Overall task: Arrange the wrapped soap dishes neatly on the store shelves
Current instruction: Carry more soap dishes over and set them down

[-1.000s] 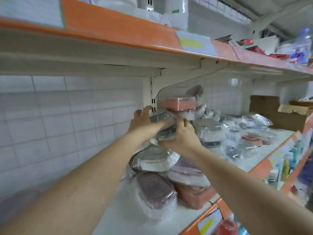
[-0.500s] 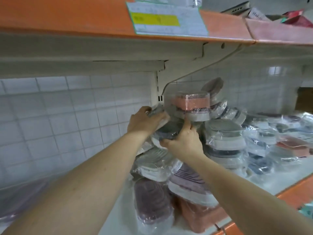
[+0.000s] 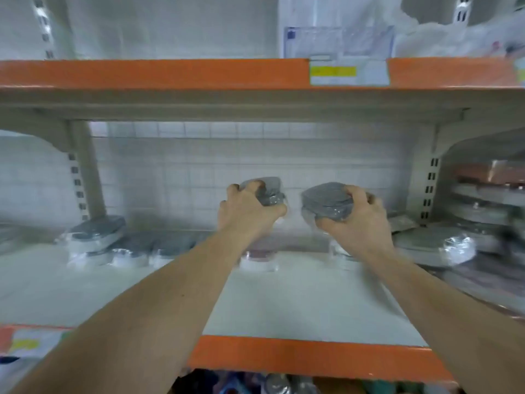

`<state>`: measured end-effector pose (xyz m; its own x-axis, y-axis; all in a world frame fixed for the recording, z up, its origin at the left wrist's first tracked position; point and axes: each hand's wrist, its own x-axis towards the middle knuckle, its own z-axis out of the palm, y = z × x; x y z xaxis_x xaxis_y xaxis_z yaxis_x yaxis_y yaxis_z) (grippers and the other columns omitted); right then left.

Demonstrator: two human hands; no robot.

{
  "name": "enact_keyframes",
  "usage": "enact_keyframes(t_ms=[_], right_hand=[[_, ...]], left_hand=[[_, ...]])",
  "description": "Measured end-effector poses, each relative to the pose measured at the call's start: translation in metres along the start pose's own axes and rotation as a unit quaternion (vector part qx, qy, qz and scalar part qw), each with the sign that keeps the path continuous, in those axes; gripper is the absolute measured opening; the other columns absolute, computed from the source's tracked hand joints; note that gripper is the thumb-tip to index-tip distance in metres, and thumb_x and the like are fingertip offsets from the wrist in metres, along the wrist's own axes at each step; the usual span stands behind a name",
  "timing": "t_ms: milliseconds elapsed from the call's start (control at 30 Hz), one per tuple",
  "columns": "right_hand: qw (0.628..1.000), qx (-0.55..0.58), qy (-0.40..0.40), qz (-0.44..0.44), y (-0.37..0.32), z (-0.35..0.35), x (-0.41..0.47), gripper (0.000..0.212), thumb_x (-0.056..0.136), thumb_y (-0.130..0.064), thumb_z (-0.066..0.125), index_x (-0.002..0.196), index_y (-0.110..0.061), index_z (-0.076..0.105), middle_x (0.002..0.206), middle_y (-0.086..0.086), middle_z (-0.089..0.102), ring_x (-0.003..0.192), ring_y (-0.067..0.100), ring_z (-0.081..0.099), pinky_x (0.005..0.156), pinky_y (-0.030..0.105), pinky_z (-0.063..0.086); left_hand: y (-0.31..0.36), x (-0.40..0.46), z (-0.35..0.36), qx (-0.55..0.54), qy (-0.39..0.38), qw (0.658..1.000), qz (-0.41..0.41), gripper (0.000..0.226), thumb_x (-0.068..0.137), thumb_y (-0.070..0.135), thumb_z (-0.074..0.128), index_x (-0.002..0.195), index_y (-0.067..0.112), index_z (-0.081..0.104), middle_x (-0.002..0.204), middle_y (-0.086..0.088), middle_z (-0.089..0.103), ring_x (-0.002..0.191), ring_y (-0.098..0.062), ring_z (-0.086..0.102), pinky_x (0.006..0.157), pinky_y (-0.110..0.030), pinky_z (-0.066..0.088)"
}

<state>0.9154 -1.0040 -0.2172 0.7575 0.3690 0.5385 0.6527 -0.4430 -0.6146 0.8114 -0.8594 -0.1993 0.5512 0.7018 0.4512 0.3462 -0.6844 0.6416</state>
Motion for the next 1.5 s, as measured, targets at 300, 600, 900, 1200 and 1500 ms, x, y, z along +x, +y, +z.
enact_keyframes(t_ms=[300,600,900,1200,1500], right_hand=[[0.983,0.078,-0.158,-0.061,-0.160,0.135,-0.122,0.074,0.071,-0.036,0.075,0.135,-0.022,0.040,0.130,0.009,0.039,0.118,0.026,0.046,0.097,0.033,0.040],[0.982,0.064,-0.164,-0.064,-0.210,0.186,-0.120,0.074,0.072,-0.037,0.074,0.136,-0.024,0.039,0.132,0.007,0.037,0.120,0.025,0.045,0.095,0.030,0.037],[0.992,0.042,-0.122,0.002,-0.194,0.267,-0.061,0.074,0.071,-0.042,0.073,0.134,-0.022,0.041,0.133,0.010,0.038,0.121,0.029,0.045,0.101,0.039,0.038],[0.980,-0.111,-0.165,0.025,-0.196,0.328,-0.029,0.089,0.076,-0.071,0.053,0.144,-0.021,0.024,0.142,0.014,0.032,0.133,0.031,0.029,0.102,0.047,0.027],[0.963,-0.224,-0.150,0.003,-0.206,0.351,-0.027,0.074,0.088,-0.062,0.040,0.144,-0.016,0.024,0.147,0.011,0.022,0.132,0.030,0.028,0.102,0.046,0.028]], left_hand=[[-0.191,-0.078,-0.168,0.105,0.027,0.986,-0.129,0.067,0.067,0.048,0.070,0.129,0.037,0.047,0.138,0.000,0.039,0.122,-0.028,0.047,0.101,-0.036,0.041],[-0.256,-0.075,-0.198,0.114,0.012,0.986,-0.125,0.068,0.069,0.049,0.069,0.131,0.037,0.044,0.138,0.001,0.033,0.120,-0.028,0.046,0.099,-0.036,0.041],[-0.275,0.011,-0.160,0.189,-0.029,0.980,-0.054,0.065,0.076,0.050,0.063,0.135,0.032,0.041,0.140,-0.002,0.033,0.120,-0.029,0.047,0.098,-0.036,0.041],[-0.308,0.090,-0.120,0.281,-0.063,0.957,0.014,0.063,0.083,0.061,0.050,0.136,0.028,0.041,0.138,-0.005,0.040,0.123,-0.029,0.043,0.104,-0.038,0.029],[-0.344,0.128,-0.121,0.370,-0.213,0.899,0.097,0.083,0.079,0.074,0.040,0.144,0.027,0.020,0.150,-0.003,0.025,0.139,-0.025,0.023,0.107,-0.064,0.003]])
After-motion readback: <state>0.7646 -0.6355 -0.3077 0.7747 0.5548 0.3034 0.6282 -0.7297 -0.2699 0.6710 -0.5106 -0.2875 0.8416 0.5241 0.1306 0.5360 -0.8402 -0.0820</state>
